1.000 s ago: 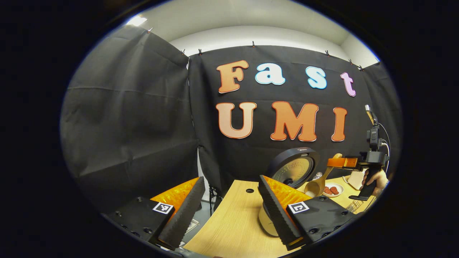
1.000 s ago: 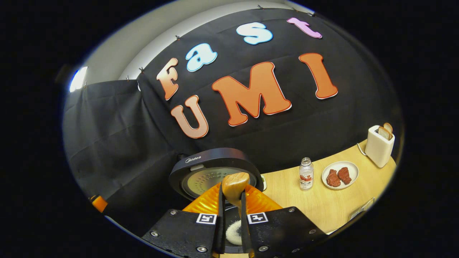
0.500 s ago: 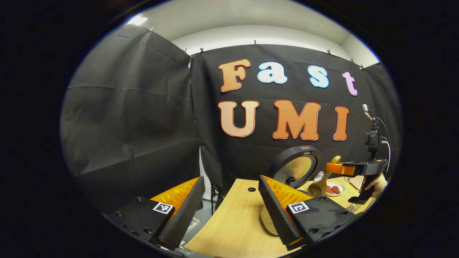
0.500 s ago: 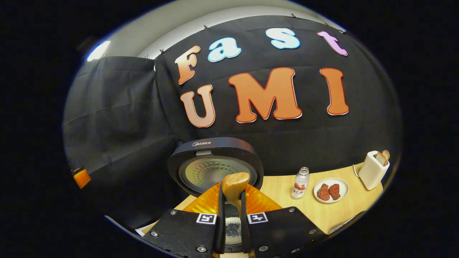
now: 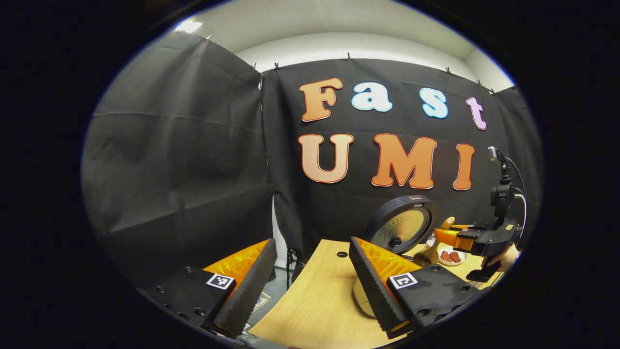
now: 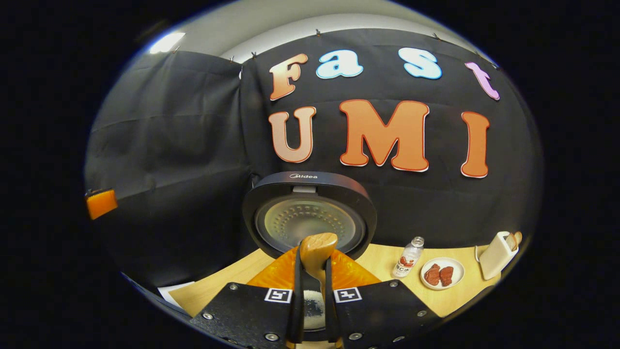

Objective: Close the left gripper, press the button to open the rice cooker; take a wooden spoon from the chopstick holder with the right hand, scoop a spoonful of rice and pour it into the rice cooker, then put the wooden spoon back into the chopstick holder.

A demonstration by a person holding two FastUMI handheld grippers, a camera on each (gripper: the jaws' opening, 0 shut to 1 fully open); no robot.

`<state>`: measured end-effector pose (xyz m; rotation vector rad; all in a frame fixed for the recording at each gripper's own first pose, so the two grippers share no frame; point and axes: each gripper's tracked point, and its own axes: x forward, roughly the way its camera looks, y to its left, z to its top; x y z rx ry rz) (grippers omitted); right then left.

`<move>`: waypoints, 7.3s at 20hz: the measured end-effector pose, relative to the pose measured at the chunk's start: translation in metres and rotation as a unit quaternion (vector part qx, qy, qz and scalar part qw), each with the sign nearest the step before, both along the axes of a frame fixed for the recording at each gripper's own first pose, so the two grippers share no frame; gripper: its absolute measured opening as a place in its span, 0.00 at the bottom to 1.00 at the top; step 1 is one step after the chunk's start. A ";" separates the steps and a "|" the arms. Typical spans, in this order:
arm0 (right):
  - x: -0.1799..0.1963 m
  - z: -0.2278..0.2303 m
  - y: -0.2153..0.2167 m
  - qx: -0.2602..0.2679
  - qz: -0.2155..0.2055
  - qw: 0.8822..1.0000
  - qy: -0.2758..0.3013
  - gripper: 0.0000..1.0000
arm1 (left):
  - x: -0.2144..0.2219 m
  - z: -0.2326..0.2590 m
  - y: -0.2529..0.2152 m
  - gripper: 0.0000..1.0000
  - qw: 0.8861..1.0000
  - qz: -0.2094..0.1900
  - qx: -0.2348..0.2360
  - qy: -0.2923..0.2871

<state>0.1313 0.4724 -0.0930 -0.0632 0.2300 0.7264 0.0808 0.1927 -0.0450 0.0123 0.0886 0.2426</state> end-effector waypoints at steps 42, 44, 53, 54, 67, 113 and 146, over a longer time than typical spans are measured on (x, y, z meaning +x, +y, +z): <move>0.057 -0.148 -0.383 0.109 -0.286 0.937 0.166 0.17 | 0.012 0.014 -0.051 0.98 1.000 -0.002 -0.005 0.005; 0.060 -0.158 -0.388 0.132 -0.288 0.930 0.185 0.17 | 0.009 0.019 -0.055 1.00 1.000 -0.005 -0.002 -0.001; 0.064 -0.167 -0.441 0.140 -0.330 0.913 0.197 0.45 | 0.012 0.019 -0.093 0.98 0.999 -0.036 0.022 0.014; 0.064 -0.160 -0.446 0.134 -0.334 0.913 0.191 0.50 | 0.013 0.019 -0.095 0.99 0.999 -0.039 0.019 0.016; 0.047 0.047 -0.474 0.041 -0.330 0.942 0.032 0.94 | 0.097 0.089 -0.162 1.00 0.996 -0.082 -0.014 -0.024; 0.001 0.063 -0.419 0.061 -0.193 0.978 0.050 0.95 | 0.121 -0.189 -0.261 1.00 0.976 -0.111 -0.017 0.186; 0.007 0.102 -0.451 0.042 -0.229 0.972 -0.020 0.95 | 0.077 0.085 -0.229 0.96 0.996 -0.090 0.002 0.023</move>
